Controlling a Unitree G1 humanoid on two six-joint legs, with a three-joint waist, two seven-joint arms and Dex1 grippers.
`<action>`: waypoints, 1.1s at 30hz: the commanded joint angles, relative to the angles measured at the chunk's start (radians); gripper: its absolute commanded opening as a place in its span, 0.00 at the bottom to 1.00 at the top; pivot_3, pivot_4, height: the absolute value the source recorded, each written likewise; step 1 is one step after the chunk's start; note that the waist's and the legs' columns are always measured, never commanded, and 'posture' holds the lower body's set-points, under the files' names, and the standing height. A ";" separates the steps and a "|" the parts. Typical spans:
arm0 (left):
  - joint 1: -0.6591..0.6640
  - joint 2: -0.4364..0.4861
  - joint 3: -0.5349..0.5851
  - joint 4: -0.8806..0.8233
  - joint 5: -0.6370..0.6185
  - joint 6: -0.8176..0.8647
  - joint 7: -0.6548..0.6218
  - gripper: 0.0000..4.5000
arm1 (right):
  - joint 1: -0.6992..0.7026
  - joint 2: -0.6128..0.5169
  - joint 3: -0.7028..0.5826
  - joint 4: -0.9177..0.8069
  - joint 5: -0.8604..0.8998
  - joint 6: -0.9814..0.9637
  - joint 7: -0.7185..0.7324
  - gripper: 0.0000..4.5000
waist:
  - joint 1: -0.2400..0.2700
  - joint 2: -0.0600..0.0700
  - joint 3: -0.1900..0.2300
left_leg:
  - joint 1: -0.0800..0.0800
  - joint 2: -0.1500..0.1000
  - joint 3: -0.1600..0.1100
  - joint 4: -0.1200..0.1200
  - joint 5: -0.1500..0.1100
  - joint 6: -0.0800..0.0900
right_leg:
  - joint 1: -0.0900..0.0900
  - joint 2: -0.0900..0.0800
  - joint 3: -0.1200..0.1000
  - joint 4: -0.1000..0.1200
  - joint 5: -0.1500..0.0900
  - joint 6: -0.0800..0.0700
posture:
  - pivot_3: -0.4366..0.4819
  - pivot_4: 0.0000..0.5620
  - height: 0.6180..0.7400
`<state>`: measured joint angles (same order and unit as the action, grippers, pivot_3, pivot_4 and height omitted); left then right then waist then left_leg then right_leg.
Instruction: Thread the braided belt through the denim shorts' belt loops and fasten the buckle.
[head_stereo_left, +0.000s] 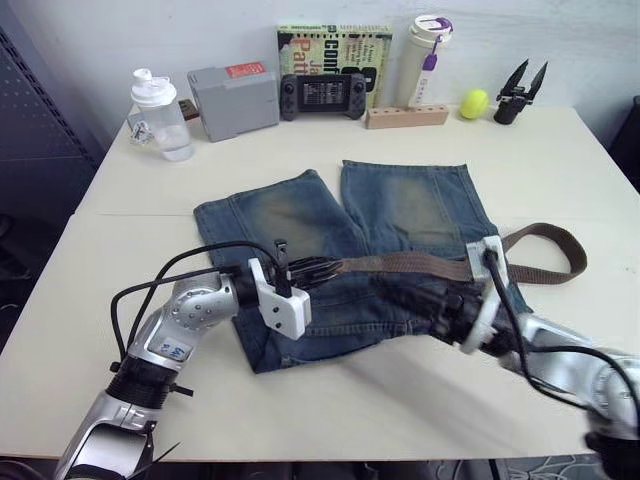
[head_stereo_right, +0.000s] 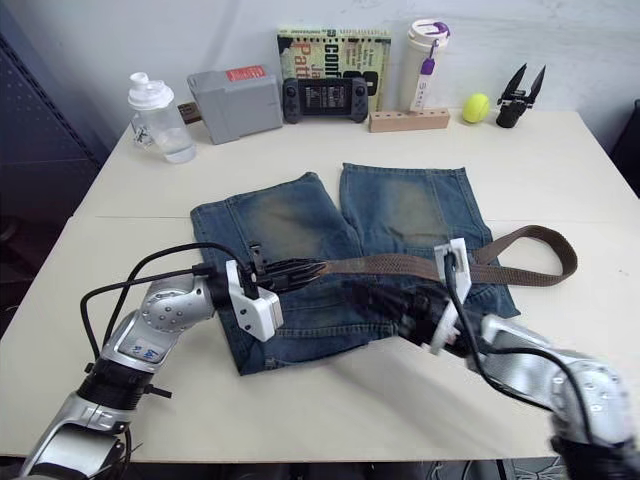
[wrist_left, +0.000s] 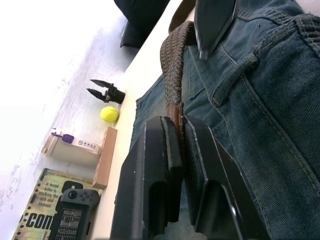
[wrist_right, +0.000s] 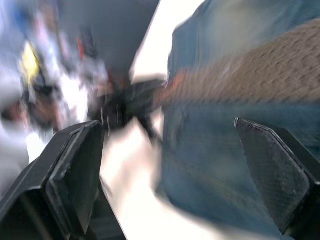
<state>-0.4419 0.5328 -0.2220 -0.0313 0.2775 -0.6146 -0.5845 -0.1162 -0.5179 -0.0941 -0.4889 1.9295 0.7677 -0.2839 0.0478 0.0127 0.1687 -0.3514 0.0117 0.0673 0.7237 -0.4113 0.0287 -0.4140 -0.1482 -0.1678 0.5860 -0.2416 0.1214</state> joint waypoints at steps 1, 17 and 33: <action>0.003 0.001 0.003 -0.046 0.006 -0.017 0.019 0.00 | -0.033 0.121 -0.001 0.000 0.043 -0.138 -0.219 0.99 | -0.001 0.001 0.000 | 0.000 0.000 0.000 0.000 0.000 0.000 | 0.000 0.000 0.000 0.000 0.000 0.000 | 0.48 0.27 0.85; 0.003 0.003 0.003 -0.041 -0.033 -0.003 -0.002 0.20 | -0.036 0.231 -0.055 -0.043 0.043 -0.219 -0.378 0.00 | -0.024 0.002 0.000 | 0.000 0.000 0.001 -0.003 0.000 0.000 | -0.001 0.000 0.001 0.000 0.000 0.000 | 0.48 0.27 0.85; 0.215 0.041 0.039 -0.305 -0.479 0.491 -0.213 0.78 | -0.065 -0.077 -0.241 0.251 0.021 -0.084 -0.130 0.00 | -0.023 0.006 0.001 | 0.000 0.002 0.001 -0.003 0.000 0.000 | -0.003 0.001 0.005 0.000 0.000 0.000 | 0.48 0.27 0.85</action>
<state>-0.2278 0.5710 -0.2054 -0.2802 -0.1670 -0.1485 -0.7990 -0.1637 -0.5785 -0.3147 -0.2352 1.9514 0.6637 -0.4554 0.0245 0.0185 0.1694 -0.3510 0.0138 0.0683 0.7203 -0.4115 0.0290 -0.4169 -0.1477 -0.1622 0.5857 -0.2418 0.1210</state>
